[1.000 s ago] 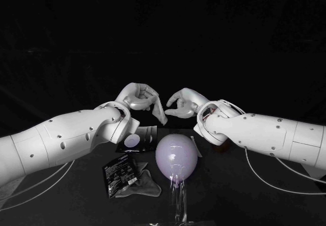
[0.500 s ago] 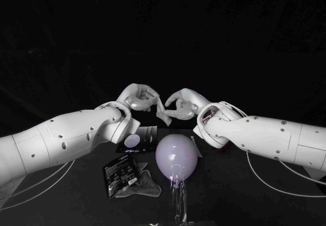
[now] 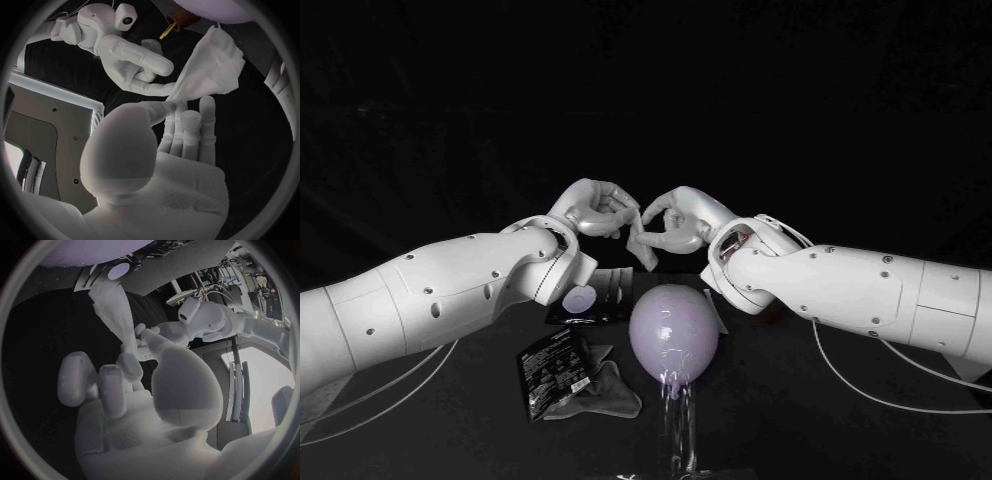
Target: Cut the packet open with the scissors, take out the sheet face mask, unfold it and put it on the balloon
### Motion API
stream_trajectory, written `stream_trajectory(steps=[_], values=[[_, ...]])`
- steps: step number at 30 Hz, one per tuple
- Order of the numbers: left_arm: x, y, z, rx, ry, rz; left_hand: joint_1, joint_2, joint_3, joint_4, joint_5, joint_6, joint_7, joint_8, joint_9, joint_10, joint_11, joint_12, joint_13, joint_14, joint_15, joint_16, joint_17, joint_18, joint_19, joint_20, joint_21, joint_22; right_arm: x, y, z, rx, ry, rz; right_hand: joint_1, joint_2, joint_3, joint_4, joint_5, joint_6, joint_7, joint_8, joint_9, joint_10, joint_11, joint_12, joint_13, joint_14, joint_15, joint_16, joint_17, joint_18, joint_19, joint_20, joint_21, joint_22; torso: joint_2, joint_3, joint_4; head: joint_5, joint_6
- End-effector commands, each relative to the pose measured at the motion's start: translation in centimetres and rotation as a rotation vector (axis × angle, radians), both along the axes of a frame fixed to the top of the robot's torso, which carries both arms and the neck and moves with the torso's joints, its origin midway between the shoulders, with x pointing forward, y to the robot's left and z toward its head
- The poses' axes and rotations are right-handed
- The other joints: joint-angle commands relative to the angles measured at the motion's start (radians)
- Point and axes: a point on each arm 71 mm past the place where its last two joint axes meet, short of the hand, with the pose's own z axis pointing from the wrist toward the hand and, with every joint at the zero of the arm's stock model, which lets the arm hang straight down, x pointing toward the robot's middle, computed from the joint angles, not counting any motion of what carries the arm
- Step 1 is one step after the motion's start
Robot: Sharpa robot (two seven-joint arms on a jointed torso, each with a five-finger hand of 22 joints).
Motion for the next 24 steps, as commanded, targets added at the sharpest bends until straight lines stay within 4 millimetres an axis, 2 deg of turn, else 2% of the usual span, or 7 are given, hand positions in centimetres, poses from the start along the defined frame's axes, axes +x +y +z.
stream_trajectory(steps=[1, 11, 19, 24], values=[[-0.1, -0.3, 0.1, 0.006, 0.002, -0.022, -0.009, 0.001, -0.002, -0.007, 0.005, 0.005, 0.0, 0.004, 0.126, 0.003, -0.007, 0.002, -0.001, 0.007, -0.001, 0.006, 0.003, 0.008, -0.003, -0.004, 0.005, 0.002, 0.2, 0.3, -0.1, -0.026, -0.003, 0.0, -0.011, -0.004, -0.006, 0.009, 0.0, 0.004, 0.002, -0.009, -0.003, -0.01, 0.002, -0.009, -0.004, 0.037, 0.007, -0.001, 0.119, 0.021, -0.001, 0.004, -0.007, 0.166, 0.0, 0.0001, 0.0012, 0.0, -0.001], [-0.1, -0.4, 0.1, 0.006, 0.004, -0.026, -0.012, 0.0, 0.0, -0.008, 0.006, 0.007, 0.0, 0.003, 0.126, 0.004, -0.007, 0.001, -0.001, 0.01, -0.002, 0.01, 0.008, 0.008, -0.003, -0.004, 0.007, 0.003, 0.4, 1.0, -0.7, -0.067, 0.031, -0.002, -0.026, -0.009, -0.034, 0.031, -0.022, 0.005, 0.003, -0.012, -0.007, -0.021, 0.003, -0.014, -0.013, 0.033, 0.009, -0.004, 0.112, 0.023, -0.006, 0.006, -0.015, 0.164, 0.0, -0.0001, -0.0003, 0.0, -0.002], [-0.1, -0.5, 0.1, 0.007, 0.005, -0.028, -0.013, 0.0, 0.001, -0.009, 0.006, 0.008, 0.0, 0.003, 0.126, 0.005, -0.007, 0.001, -0.001, 0.011, -0.002, 0.011, 0.01, 0.008, -0.003, -0.004, 0.008, 0.003, 0.3, 1.5, -1.0, -0.085, 0.044, -0.003, -0.031, -0.013, -0.051, 0.043, -0.024, 0.011, 0.001, -0.01, -0.008, -0.021, 0.002, -0.011, -0.014, 0.033, 0.008, -0.003, 0.113, 0.023, -0.005, 0.006, -0.014, 0.164, -0.001, 0.0013, -0.0006, 0.001, 0.0], [-0.1, -0.6, 0.1, 0.007, 0.007, -0.029, -0.013, 0.0, 0.002, -0.01, 0.006, 0.008, 0.0, 0.003, 0.126, 0.005, -0.007, 0.001, -0.001, 0.013, -0.002, 0.012, 0.012, 0.008, -0.003, -0.004, 0.009, 0.004, 0.4, 1.6, -1.2, -0.102, 0.042, -0.019, -0.034, -0.016, -0.07, 0.053, -0.023, 0.012, 0.001, -0.011, -0.009, -0.022, 0.002, -0.009, -0.016, 0.033, 0.008, -0.003, 0.113, 0.023, -0.006, 0.006, -0.016, 0.164, 0.0, 0.0006, 0.0001, -0.002, 0.001]])
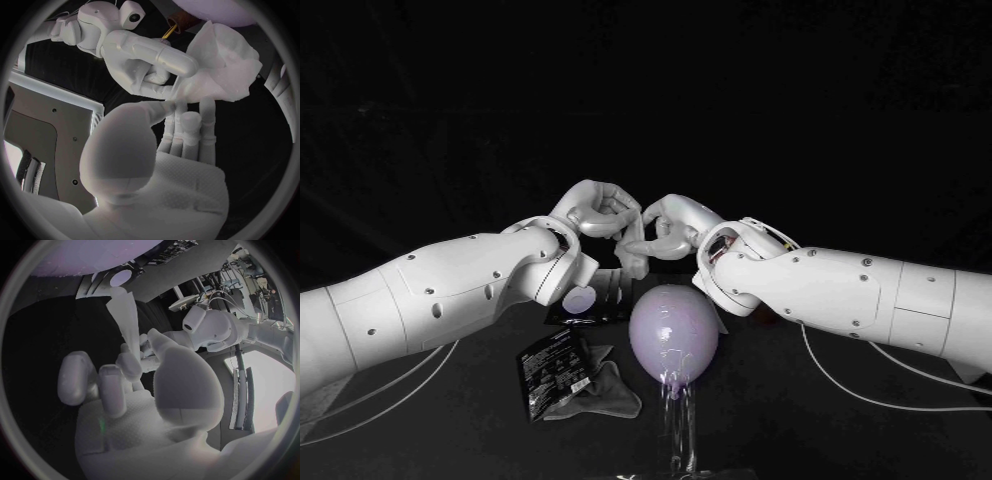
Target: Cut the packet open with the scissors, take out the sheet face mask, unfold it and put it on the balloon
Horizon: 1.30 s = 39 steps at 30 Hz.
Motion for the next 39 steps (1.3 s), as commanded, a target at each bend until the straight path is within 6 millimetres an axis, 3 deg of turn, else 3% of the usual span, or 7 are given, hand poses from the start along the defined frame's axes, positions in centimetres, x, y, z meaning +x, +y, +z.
stream_trajectory(steps=[1, 9, 13, 32, 37, 38, 39], values=[[-0.1, -0.3, 0.2, 0.001, -0.002, -0.019, -0.006, 0.008, -0.001, -0.007, 0.003, 0.008, 0.0, 0.002, 0.126, 0.001, -0.003, 0.001, -0.001, 0.006, -0.002, 0.004, 0.001, 0.008, -0.003, -0.004, 0.005, 0.002, 0.1, 0.0, -0.2, -0.046, 0.003, -0.017, -0.008, 0.0, -0.005, -0.001, -0.003, 0.006, -0.001, -0.005, -0.001, -0.006, 0.0, 0.004, 0.0, 0.034, 0.007, -0.003, 0.112, 0.012, -0.001, 0.002, -0.004, 0.165, 0.0, -0.0007, 0.0006, -0.003, 0.001], [-0.1, -0.4, 0.2, 0.001, -0.002, -0.021, -0.007, 0.007, 0.0, -0.008, 0.003, 0.009, 0.0, 0.002, 0.126, 0.001, -0.004, 0.001, -0.001, 0.007, -0.002, 0.005, 0.003, 0.008, -0.003, -0.004, 0.006, 0.002, 0.3, -0.2, -0.5, -0.061, 0.011, -0.04, 0.08, 0.04, 0.028, -0.025, -0.014, 0.028, -0.008, 0.006, -0.004, 0.0, -0.008, 0.018, -0.001, 0.039, 0.001, 0.002, 0.118, 0.009, 0.009, -0.003, 0.01, 0.169, 0.001, -0.0004, 0.0, -0.001, 0.0], [-0.1, -0.4, 0.2, 0.001, -0.003, -0.019, -0.007, 0.007, 0.0, -0.008, 0.003, 0.009, 0.0, 0.002, 0.126, 0.001, -0.004, 0.001, -0.001, 0.007, -0.002, 0.005, 0.003, 0.008, -0.003, -0.004, 0.006, 0.002, 0.3, -0.3, -0.6, -0.069, 0.013, -0.043, 0.187, 0.083, 0.119, -0.084, -0.035, 0.053, -0.014, 0.016, -0.006, 0.004, -0.017, 0.027, 0.0, 0.043, -0.008, 0.006, 0.123, 0.007, 0.017, -0.009, 0.022, 0.173, 0.0, -0.0001, 0.0002, -0.002, -0.001], [0.0, 0.0, 0.2, 0.003, -0.001, -0.012, -0.007, 0.007, 0.0, -0.008, 0.003, 0.009, 0.0, 0.002, 0.126, 0.001, -0.004, 0.001, -0.001, 0.007, -0.002, 0.005, 0.003, 0.008, -0.003, -0.004, 0.006, 0.002, 0.1, -1.4, -0.8, -0.092, 0.021, -0.032, 0.13, 0.015, 0.141, -0.098, -0.038, 0.045, -0.006, 0.01, -0.019, -0.001, -0.008, 0.024, -0.015, 0.039, -0.001, 0.002, 0.115, 0.008, 0.012, -0.007, 0.011, 0.17, 0.0, 0.0, 0.0005, -0.001, -0.001], [0.0, -0.1, 0.2, 0.003, 0.001, -0.016, -0.009, 0.007, 0.002, -0.01, 0.004, 0.01, 0.0, 0.001, 0.126, 0.002, -0.004, 0.001, -0.001, 0.009, -0.002, 0.008, 0.006, 0.008, -0.003, -0.005, 0.008, 0.004, 0.2, -1.6, -0.7, -0.083, 0.015, -0.035, 0.128, 0.015, 0.14, -0.097, -0.038, 0.042, -0.006, 0.009, -0.02, -0.002, -0.007, 0.024, -0.016, 0.039, 0.0, 0.002, 0.115, 0.008, 0.011, -0.006, 0.01, 0.17, 0.0, -0.0007, 0.0007, -0.001, -0.001], [0.0, -0.1, 0.2, 0.003, 0.001, -0.017, -0.009, 0.007, 0.002, -0.01, 0.004, 0.01, 0.0, 0.001, 0.126, 0.002, -0.004, 0.001, -0.001, 0.009, -0.002, 0.008, 0.006, 0.008, -0.003, -0.005, 0.008, 0.004, 0.2, -1.6, -0.7, -0.078, 0.012, -0.037, 0.14, 0.046, 0.159, -0.095, -0.039, 0.051, -0.009, 0.013, -0.019, 0.004, -0.011, 0.031, -0.012, 0.041, -0.002, 0.005, 0.119, 0.006, 0.016, -0.007, 0.019, 0.172, 0.0, -0.0006, 0.0005, -0.001, -0.001], [-0.1, -0.1, 0.2, 0.003, 0.002, -0.018, -0.009, 0.007, 0.002, -0.01, 0.004, 0.01, 0.0, 0.001, 0.126, 0.002, -0.004, 0.001, -0.001, 0.009, -0.002, 0.008, 0.006, 0.008, -0.003, -0.005, 0.008, 0.004, 0.2, -1.6, -0.7, -0.076, 0.011, -0.038, 0.14, 0.046, 0.159, -0.095, -0.039, 0.051, -0.009, 0.013, -0.019, 0.004, -0.011, 0.031, -0.012, 0.041, -0.002, 0.005, 0.119, 0.006, 0.016, -0.007, 0.019, 0.172, 0.0, -0.0007, 0.0005, -0.001, -0.001]])
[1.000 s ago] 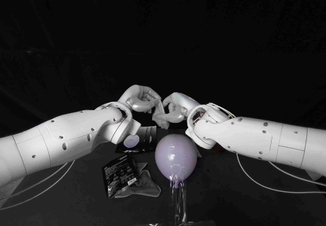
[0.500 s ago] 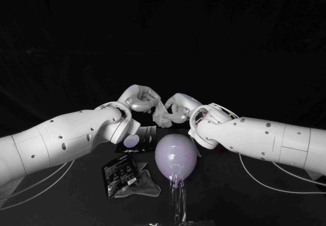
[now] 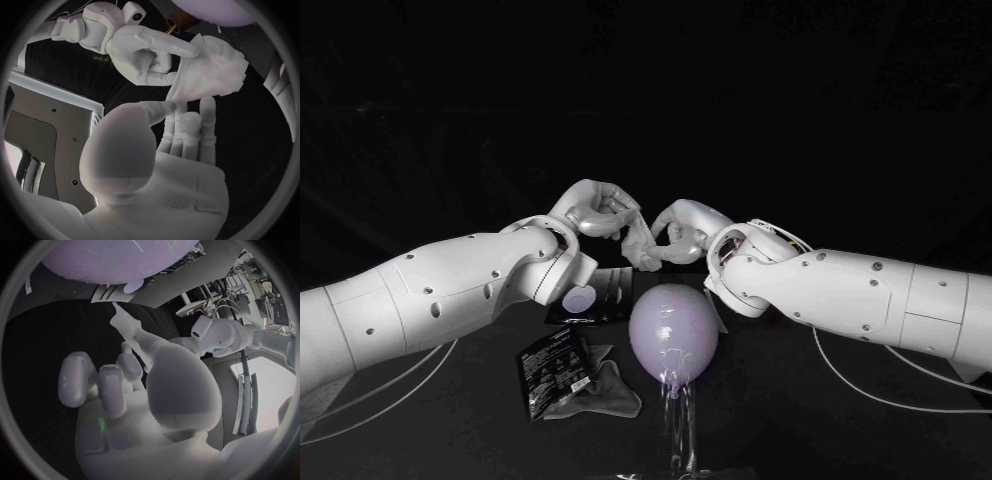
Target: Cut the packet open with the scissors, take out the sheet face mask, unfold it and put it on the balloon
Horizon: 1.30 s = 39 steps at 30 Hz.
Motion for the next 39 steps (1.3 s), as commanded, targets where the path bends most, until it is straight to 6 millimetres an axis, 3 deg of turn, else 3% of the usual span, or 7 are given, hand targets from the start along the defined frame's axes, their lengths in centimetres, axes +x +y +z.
stream_trajectory(steps=[1, 4, 9, 17, 29, 39], values=[[-0.1, -0.3, 0.2, 0.0, 0.0, -0.021, -0.001, 0.007, -0.002, -0.005, 0.005, 0.005, 0.001, 0.007, 0.125, 0.002, -0.004, 0.001, 0.0, 0.006, 0.002, 0.003, 0.001, 0.016, -0.003, -0.005, 0.003, 0.001, 0.0, 0.0, 0.1, 0.0, -0.015, 0.013, 0.011, 0.036, 0.02, 0.0, -0.006, 0.005, -0.005, 0.001, 0.0, 0.003, -0.004, 0.008, 0.006, 0.042, -0.003, 0.004, 0.121, 0.007, 0.006, 0.004, 0.009, 0.173, 0.0, -0.0007, 0.0001, -0.001, 0.001], [-0.2, -0.4, 0.2, 0.0, 0.001, -0.027, -0.001, 0.007, -0.002, -0.005, 0.005, 0.005, 0.001, 0.007, 0.125, 0.002, -0.004, 0.001, 0.0, 0.006, 0.002, 0.003, 0.001, 0.016, -0.003, -0.005, 0.003, 0.001, 0.1, 0.0, 0.2, 0.014, -0.023, 0.01, 0.016, 0.052, 0.031, 0.002, -0.006, 0.011, -0.006, 0.004, 0.001, 0.008, -0.005, 0.013, 0.009, 0.044, -0.005, 0.006, 0.126, 0.006, 0.01, 0.003, 0.015, 0.175, 0.001, -0.0007, 0.0014, -0.001, 0.001], [-0.4, -0.5, 0.2, 0.002, 0.003, -0.034, -0.001, 0.007, -0.002, -0.005, 0.005, 0.005, 0.001, 0.007, 0.125, 0.002, -0.004, 0.001, 0.0, 0.006, 0.002, 0.003, 0.001, 0.016, -0.003, -0.005, 0.003, 0.001, 0.2, 0.0, 0.3, 0.037, -0.036, 0.013, 0.049, 0.125, 0.086, -0.003, -0.006, 0.038, -0.02, 0.022, 0.008, 0.038, -0.017, 0.044, 0.03, 0.055, -0.015, 0.018, 0.144, 0.0, 0.028, -0.004, 0.048, 0.184, 0.001, -0.0007, 0.0007, -0.001, -0.001], [-0.5, -0.5, 0.2, 0.005, 0.006, -0.044, -0.002, 0.007, -0.002, -0.006, 0.005, 0.005, 0.001, 0.006, 0.125, 0.002, -0.004, 0.0, 0.0, 0.005, 0.002, 0.004, 0.0, 0.016, -0.003, -0.005, 0.004, 0.001, 0.4, -0.3, 0.5, 0.07, -0.053, 0.013, 0.036, 0.173, 0.13, 0.004, -0.007, 0.063, -0.04, 0.053, 0.028, 0.082, -0.035, 0.08, 0.053, 0.068, -0.031, 0.031, 0.166, -0.008, 0.049, -0.019, 0.086, 0.195, 0.0, -0.0006, 0.0013, 0.0, -0.001], [0.0, 0.0, 0.1, 0.023, 0.004, -0.025, -0.005, 0.009, 0.001, -0.006, 0.005, 0.005, 0.001, 0.004, 0.125, 0.002, -0.004, -0.001, -0.001, 0.005, 0.002, 0.004, -0.001, 0.016, -0.004, -0.005, 0.006, 0.002, -0.5, -0.6, 0.6, 0.123, -0.01, 0.066, 0.018, 0.177, 0.154, 0.003, -0.007, 0.076, -0.052, 0.076, 0.042, 0.098, -0.046, 0.093, 0.063, 0.071, -0.04, 0.032, 0.17, -0.008, 0.051, -0.029, 0.088, 0.195, 0.0, 0.0003, -0.0001, 0.002, -0.001], [0.6, -0.1, 0.0, 0.02, 0.002, -0.008, -0.025, 0.01, -0.008, 0.005, 0.003, -0.006, 0.002, -0.005, 0.124, -0.007, -0.002, -0.014, -0.007, 0.01, 0.005, 0.012, 0.008, 0.014, -0.008, -0.002, 0.005, 0.002, -1.4, -1.1, 0.4, 0.255, 0.146, 0.1, 0.011, 0.175, 0.165, -0.002, -0.007, 0.08, -0.056, 0.09, 0.052, 0.104, -0.049, 0.102, 0.071, 0.069, -0.044, 0.03, 0.166, -0.006, 0.045, -0.033, 0.077, 0.192, 0.0, 0.0, -0.0006, 0.004, -0.001]])
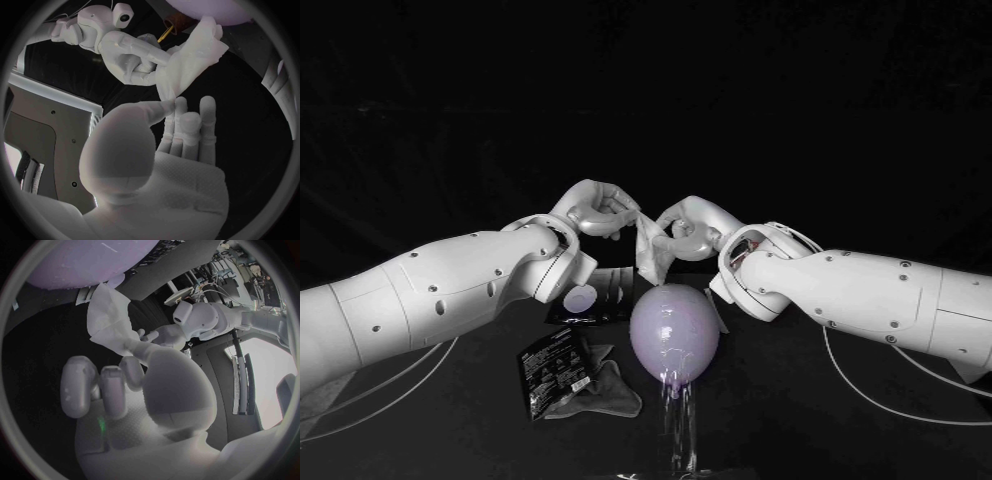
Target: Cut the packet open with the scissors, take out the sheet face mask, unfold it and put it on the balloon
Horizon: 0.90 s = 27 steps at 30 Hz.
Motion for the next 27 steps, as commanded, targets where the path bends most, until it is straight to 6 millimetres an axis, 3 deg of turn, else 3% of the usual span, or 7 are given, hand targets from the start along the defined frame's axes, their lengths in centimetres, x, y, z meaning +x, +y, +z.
stream_trajectory(steps=[1, 5, 6, 9, 18, 24, 27], values=[[0.1, -0.3, 0.1, -0.001, 0.0, -0.01, -0.008, 0.005, -0.013, 0.006, 0.004, -0.009, 0.002, -0.007, 0.124, -0.008, -0.001, -0.007, -0.003, 0.007, 0.001, 0.007, 0.001, 0.015, -0.009, -0.001, 0.004, -0.001, -0.2, 0.1, -0.2, 0.101, 0.114, 0.047, -0.011, 0.001, 0.006, -0.001, 0.006, 0.007, -0.001, 0.02, 0.018, 0.008, -0.002, 0.007, 0.007, 0.069, -0.008, 0.003, 0.166, -0.005, -0.002, -0.004, -0.006, 0.192, 0.0, -0.0002, -0.0001, 0.0, -0.001], [0.3, -0.6, 0.0, 0.002, 0.017, -0.019, -0.016, 0.0, -0.057, 0.006, 0.004, -0.034, 0.008, -0.031, 0.111, -0.013, 0.002, -0.02, -0.012, 0.004, 0.006, 0.011, -0.001, 0.014, -0.015, 0.005, -0.008, -0.008, 0.0, -0.1, -0.4, 0.193, 0.209, 0.042, -0.014, 0.002, 0.01, -0.001, 0.006, 0.005, -0.001, 0.023, 0.021, 0.009, -0.002, 0.009, 0.009, 0.068, -0.008, 0.003, 0.166, -0.004, -0.004, -0.005, -0.011, 0.19, 0.0, -0.0001, 0.0006, 0.001, -0.001], [0.3, -0.7, -0.1, 0.002, 0.022, -0.022, -0.029, -0.015, -0.083, 0.012, 0.002, -0.049, 0.014, -0.053, 0.098, -0.02, 0.008, -0.027, -0.016, -0.002, 0.01, 0.011, -0.009, 0.013, -0.018, 0.008, -0.015, -0.012, 0.0, -0.1, -0.5, 0.214, 0.231, 0.04, -0.015, 0.003, 0.01, -0.001, 0.006, 0.005, -0.001, 0.024, 0.022, 0.009, -0.002, 0.01, 0.01, 0.068, -0.008, 0.003, 0.166, -0.004, -0.004, -0.005, -0.011, 0.19, 0.0, -0.0004, 0.0009, 0.0, -0.001], [0.4, -0.9, -0.2, 0.002, 0.037, -0.031, -0.027, -0.016, -0.117, 0.015, 0.004, -0.053, 0.023, -0.09, 0.072, -0.03, 0.016, -0.05, -0.03, -0.017, 0.018, 0.009, -0.026, 0.014, -0.021, 0.016, -0.032, -0.021, 0.2, -0.2, -0.7, 0.278, 0.292, 0.025, -0.017, 0.003, 0.011, -0.001, 0.006, 0.004, -0.001, 0.026, 0.024, 0.013, -0.002, 0.015, 0.015, 0.069, -0.008, 0.004, 0.169, -0.004, -0.003, -0.005, -0.008, 0.191, 0.0, -0.0008, 0.0007, -0.001, 0.0], [0.7, -0.8, -0.6, -0.015, 0.096, -0.037, -0.018, -0.023, -0.167, 0.027, 0.004, -0.062, 0.047, -0.175, 0.01, -0.047, 0.043, -0.153, -0.095, -0.137, 0.042, -0.061, -0.204, 0.013, -0.033, 0.036, -0.08, -0.05, 0.9, -0.8, -1.1, 0.454, 0.438, -0.032, -0.024, 0.006, 0.017, -0.002, 0.006, -0.001, 0.0, 0.032, 0.03, 0.018, -0.002, 0.025, 0.023, 0.07, -0.008, 0.005, 0.17, -0.004, -0.003, -0.006, -0.008, 0.191, 0.001, -0.0012, 0.0018, -0.003, 0.001], [0.9, -0.3, -0.8, -0.042, 0.129, -0.028, -0.02, -0.035, -0.181, 0.049, 0.004, -0.077, 0.064, -0.237, -0.032, -0.053, 0.066, -0.278, -0.171, -0.187, 0.061, -0.127, -0.26, 0.014, -0.051, 0.057, -0.138, -0.084, 1.0, -1.1, -1.3, 0.524, 0.494, -0.046, -0.028, 0.009, 0.02, -0.004, 0.006, -0.006, 0.0, 0.036, 0.034, 0.019, -0.002, 0.029, 0.026, 0.068, -0.008, 0.003, 0.167, -0.005, -0.004, -0.006, -0.008, 0.191, 0.0, -0.0012, 0.0005, -0.003, 0.003], [1.2, 0.3, -1.0, -0.065, 0.156, -0.011, -0.021, -0.035, -0.195, 0.072, 0.007, -0.099, 0.066, -0.281, -0.065, -0.048, 0.075, -0.378, -0.232, -0.195, 0.067, -0.183, -0.302, 0.015, -0.056, 0.068, -0.194, -0.119, 0.9, -1.3, -1.4, 0.554, 0.516, -0.048, -0.03, 0.01, 0.022, -0.005, 0.006, -0.009, 0.0, 0.039, 0.037, 0.018, -0.001, 0.028, 0.026, 0.068, -0.008, 0.004, 0.168, -0.004, -0.004, -0.006, -0.008, 0.191, 0.0, -0.0011, 0.0008, -0.003, 0.003]])
